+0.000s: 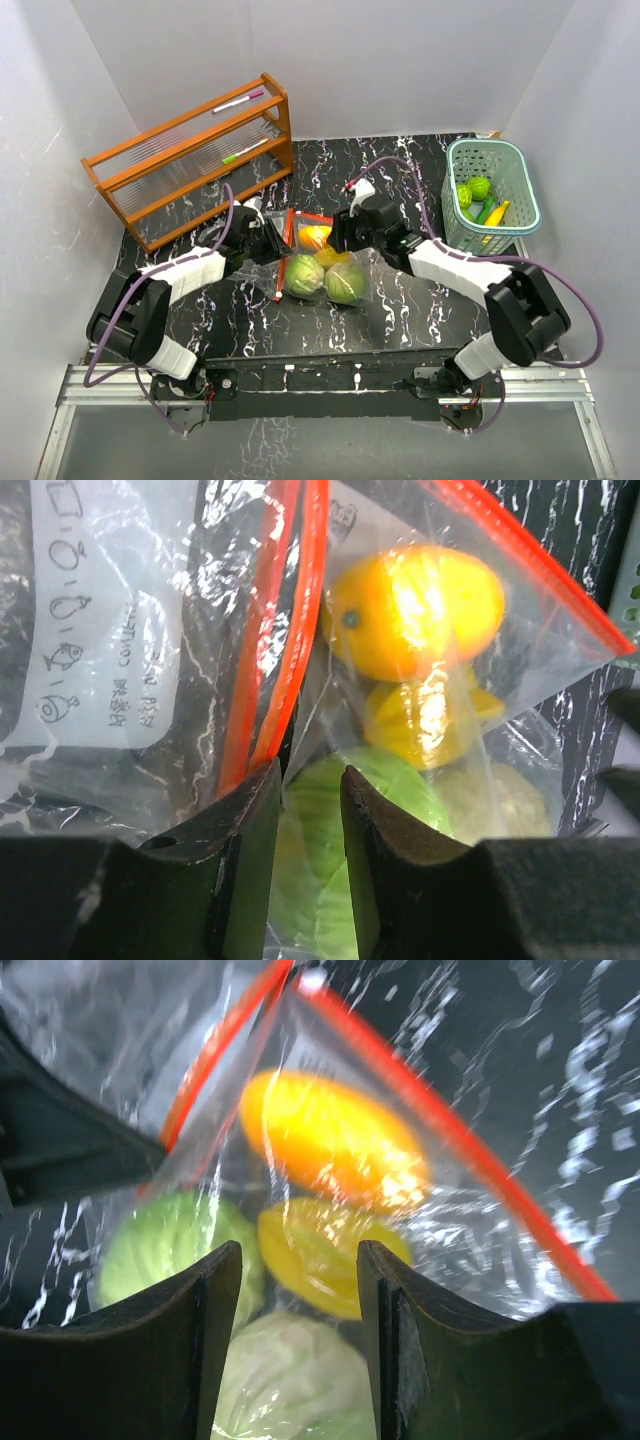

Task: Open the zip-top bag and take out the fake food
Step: Move the zipper food storage bag to the center of the board, then pick up the zipper food storage bag at the center of the board.

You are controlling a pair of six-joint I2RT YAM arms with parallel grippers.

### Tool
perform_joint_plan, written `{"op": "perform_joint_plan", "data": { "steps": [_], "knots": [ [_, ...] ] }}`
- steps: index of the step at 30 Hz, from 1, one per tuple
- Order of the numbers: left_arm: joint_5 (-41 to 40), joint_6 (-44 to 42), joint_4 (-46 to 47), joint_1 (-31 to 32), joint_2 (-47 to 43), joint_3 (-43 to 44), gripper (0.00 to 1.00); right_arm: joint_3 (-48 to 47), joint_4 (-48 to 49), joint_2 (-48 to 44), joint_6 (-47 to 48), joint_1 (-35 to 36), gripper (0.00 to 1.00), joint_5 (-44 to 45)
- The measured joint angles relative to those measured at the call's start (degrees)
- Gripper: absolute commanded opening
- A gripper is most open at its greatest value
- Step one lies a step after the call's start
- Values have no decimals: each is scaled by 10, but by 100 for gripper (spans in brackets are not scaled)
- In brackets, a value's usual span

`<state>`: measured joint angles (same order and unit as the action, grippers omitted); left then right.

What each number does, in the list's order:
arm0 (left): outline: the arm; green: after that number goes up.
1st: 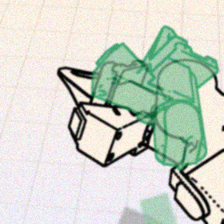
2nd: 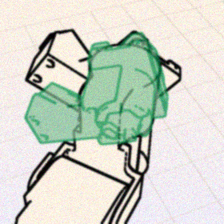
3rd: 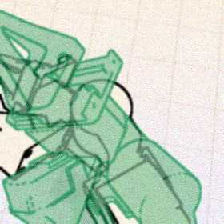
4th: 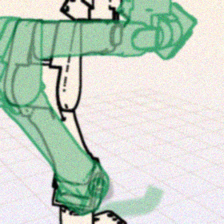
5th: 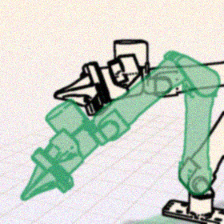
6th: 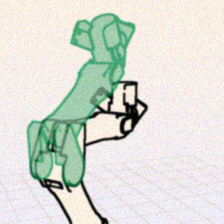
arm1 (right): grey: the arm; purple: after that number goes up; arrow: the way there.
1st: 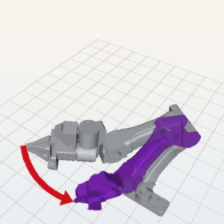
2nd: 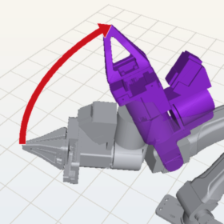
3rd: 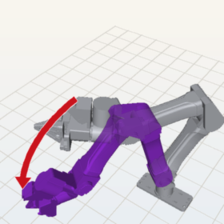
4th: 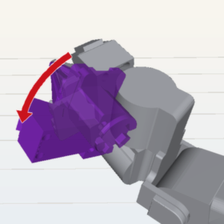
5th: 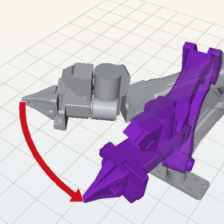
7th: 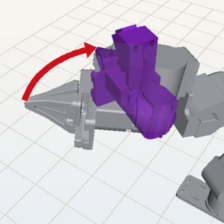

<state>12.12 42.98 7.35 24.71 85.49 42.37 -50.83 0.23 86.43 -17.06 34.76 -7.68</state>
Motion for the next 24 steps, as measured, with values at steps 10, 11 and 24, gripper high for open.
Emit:
{"op": "perform_joint_plan", "data": {
  "steps": [10, 11, 24],
  "knots": [
    [-25, -6, 30, 0, 12, -40, 33, -95, 5, 31, 51, -137, 93, 24],
    [-30, -9, 32, 0, 19, -40, 34, -102, 6, 50, 61, -151, 93, 12],
    [-38, -30, 48, 0, 66, -22, 35, -113, 19, 205, 92, -206, 75, -217]
  ]
}}
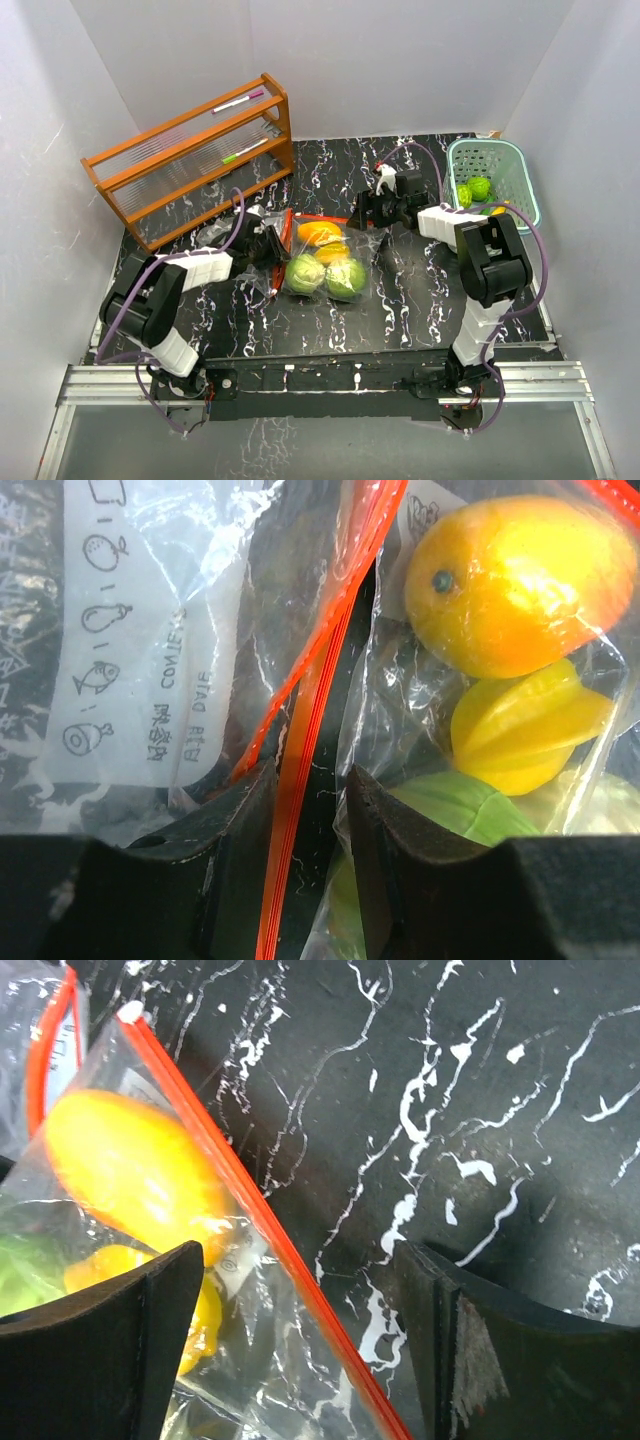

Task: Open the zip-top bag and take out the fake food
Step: Pick up the zipper food storage bag at the center of the board.

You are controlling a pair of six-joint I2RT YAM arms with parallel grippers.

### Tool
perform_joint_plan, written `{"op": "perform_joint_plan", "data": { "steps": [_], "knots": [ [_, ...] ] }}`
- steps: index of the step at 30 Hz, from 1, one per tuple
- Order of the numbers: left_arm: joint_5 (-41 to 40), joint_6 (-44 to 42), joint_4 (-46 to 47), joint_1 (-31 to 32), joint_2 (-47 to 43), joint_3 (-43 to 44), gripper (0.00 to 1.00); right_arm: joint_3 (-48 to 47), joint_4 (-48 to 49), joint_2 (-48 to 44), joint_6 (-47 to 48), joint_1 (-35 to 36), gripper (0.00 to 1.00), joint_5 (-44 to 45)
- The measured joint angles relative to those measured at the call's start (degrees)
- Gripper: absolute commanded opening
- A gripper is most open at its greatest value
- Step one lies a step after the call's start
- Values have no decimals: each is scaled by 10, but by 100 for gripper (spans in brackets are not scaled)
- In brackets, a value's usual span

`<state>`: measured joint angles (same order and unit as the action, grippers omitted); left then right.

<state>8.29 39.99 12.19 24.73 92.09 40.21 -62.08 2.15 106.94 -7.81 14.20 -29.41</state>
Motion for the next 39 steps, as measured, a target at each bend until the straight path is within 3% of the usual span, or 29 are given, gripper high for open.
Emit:
{"op": "perform_joint_plan", "data": {
  "steps": [12, 16, 19, 21, 25, 30, 39],
  "knots": [
    [0, -4, 17, 0, 64, 63, 35, 97, 59, -63, -36, -1, 8, -78],
    [0, -7, 15, 0, 90, 96, 40, 116, 67, -105, -46, -1, 7, -85],
    [5, -4, 24, -5, 92, 96, 54, 116, 69, -128, -48, -1, 7, -78],
    [25, 9, 55, -13, 88, 80, 63, 115, 68, -142, -47, -1, 7, -71],
    [73, 42, 138, -50, 61, 16, 69, 111, 67, -170, -38, -1, 7, -65],
    [99, 49, 203, -68, 20, -32, 71, 114, 73, -216, -24, -1, 7, -68],
    [167, 57, 379, -66, -17, -38, 77, 130, 94, -297, -22, -1, 7, -103]
  ]
}}
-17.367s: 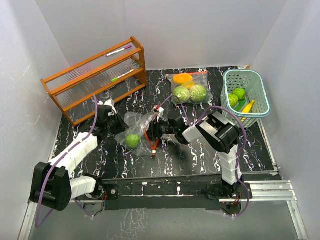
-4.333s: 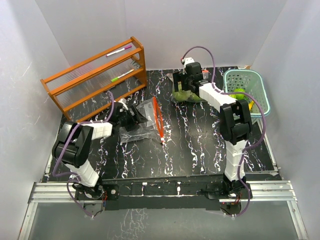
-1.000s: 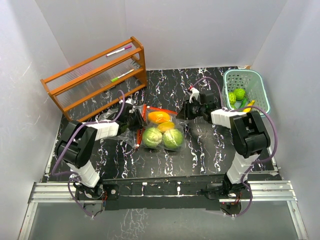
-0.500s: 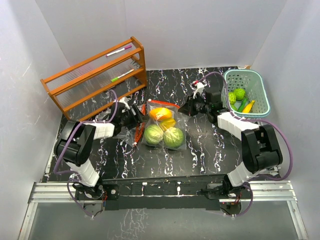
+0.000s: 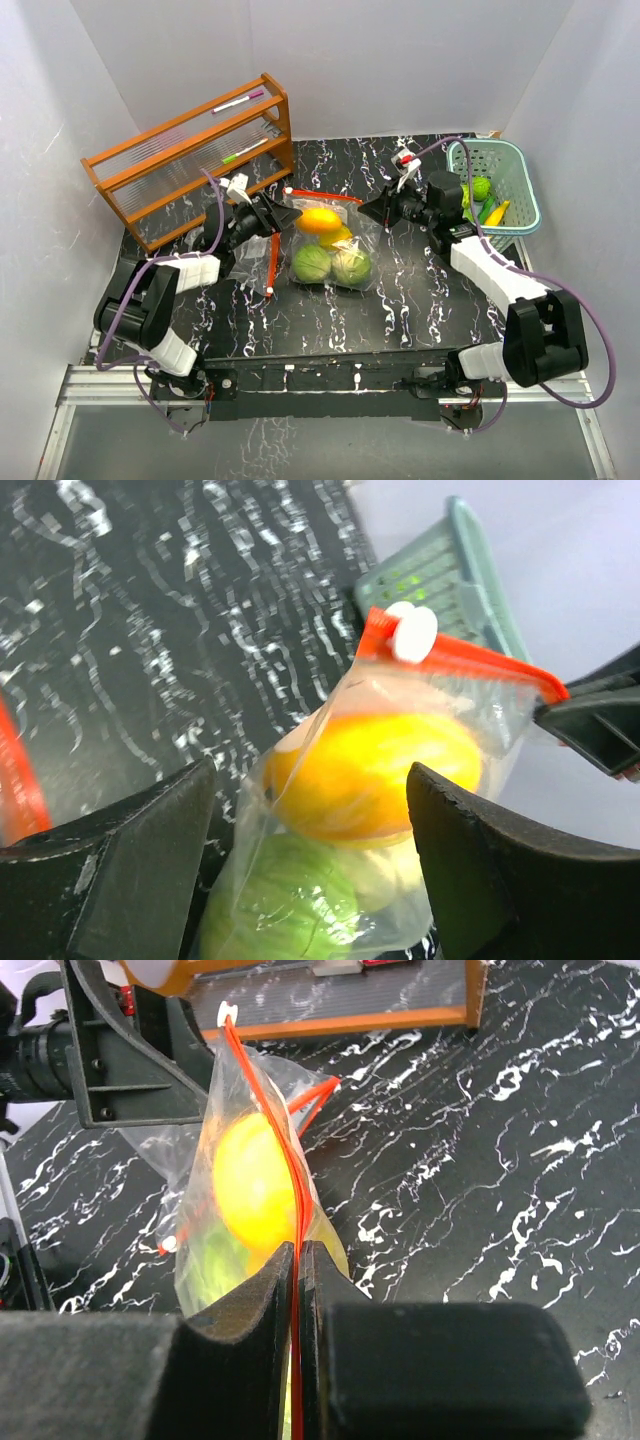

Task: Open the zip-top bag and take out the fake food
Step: Pick up the zipper food storage bag at the center of the board.

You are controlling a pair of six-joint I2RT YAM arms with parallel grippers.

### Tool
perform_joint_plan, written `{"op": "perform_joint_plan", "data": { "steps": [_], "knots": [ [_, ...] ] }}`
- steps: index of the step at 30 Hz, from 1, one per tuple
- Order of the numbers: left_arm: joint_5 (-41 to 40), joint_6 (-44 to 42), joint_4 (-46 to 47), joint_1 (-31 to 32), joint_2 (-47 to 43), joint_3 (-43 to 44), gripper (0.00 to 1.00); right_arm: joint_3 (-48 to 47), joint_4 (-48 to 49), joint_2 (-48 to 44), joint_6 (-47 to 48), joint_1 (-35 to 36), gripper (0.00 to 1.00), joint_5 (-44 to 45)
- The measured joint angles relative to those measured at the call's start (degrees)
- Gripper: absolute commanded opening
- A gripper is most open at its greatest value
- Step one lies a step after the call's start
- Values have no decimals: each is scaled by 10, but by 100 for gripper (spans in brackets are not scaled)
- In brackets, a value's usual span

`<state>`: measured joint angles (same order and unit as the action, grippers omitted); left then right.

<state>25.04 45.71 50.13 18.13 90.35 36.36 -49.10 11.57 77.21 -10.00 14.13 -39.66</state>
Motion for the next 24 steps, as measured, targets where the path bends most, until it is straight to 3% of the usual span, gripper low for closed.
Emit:
{"op": "perform_joint_plan", "data": {
  "steps": [6, 17, 24],
  "knots": [
    [62, 24, 141, 0, 25, -9, 71, 0, -2, -30, 5, 0, 7, -24],
    [103, 55, 220, 0, 40, -9, 0, 0, -7, -37, 5, 0, 7, -57],
    [116, 47, 202, 0, 21, -9, 0, 0, -11, -37, 7, 0, 9, -54]
  ]
}}
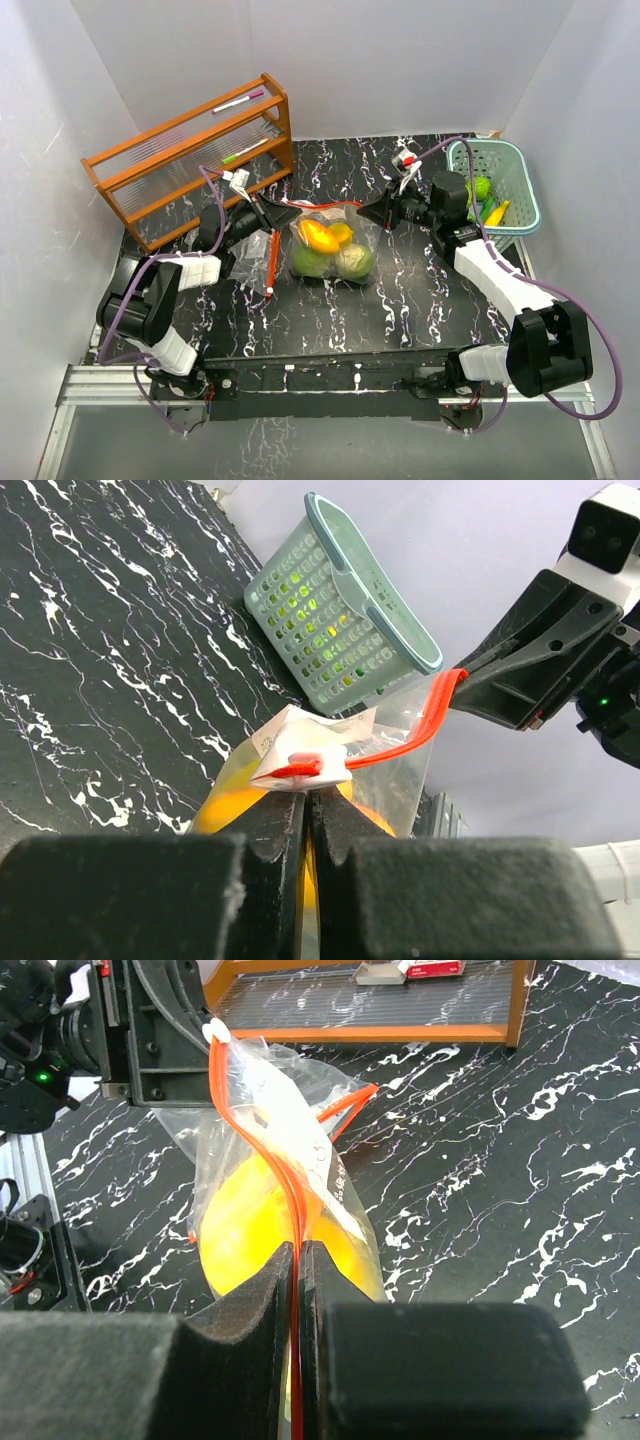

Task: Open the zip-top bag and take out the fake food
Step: Pick up the zipper food storage bag at the center of the board.

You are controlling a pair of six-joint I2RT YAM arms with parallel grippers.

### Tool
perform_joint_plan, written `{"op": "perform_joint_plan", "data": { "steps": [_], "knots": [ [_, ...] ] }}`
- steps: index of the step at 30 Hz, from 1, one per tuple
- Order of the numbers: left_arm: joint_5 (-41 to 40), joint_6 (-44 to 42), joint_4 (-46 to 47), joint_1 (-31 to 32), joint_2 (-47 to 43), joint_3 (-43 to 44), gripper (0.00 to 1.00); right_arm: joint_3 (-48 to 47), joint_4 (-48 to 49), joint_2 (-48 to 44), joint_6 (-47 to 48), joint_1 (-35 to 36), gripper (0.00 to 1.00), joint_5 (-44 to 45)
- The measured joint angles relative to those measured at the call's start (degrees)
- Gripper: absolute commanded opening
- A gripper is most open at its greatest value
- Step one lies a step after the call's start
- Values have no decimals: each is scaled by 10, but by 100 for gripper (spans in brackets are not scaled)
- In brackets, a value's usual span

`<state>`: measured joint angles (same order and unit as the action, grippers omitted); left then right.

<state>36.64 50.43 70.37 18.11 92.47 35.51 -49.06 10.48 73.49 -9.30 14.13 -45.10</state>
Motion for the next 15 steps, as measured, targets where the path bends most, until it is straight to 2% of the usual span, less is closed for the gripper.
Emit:
{"op": "perform_joint_plan", "data": {
  "steps": [1, 3, 4, 11, 15],
  "knots": [
    [1, -3, -6, 0, -4, 0, 0, 0, 0, 0, 0, 0, 14, 2],
    [2, -10, -18, 0, -13, 0, 0, 0, -3, 0, 3, 0, 36, 8],
    [3, -16, -26, 0, -19, 0, 0, 0, -7, 0, 5, 0, 41, 14],
    [11, -37, -66, 1, -35, 2, 0, -47, -47, 5, 14, 11, 52, 43],
    [18, -53, -97, 7, -37, 14, 0, -144, -70, 45, 47, 87, 66, 101]
  ]
}}
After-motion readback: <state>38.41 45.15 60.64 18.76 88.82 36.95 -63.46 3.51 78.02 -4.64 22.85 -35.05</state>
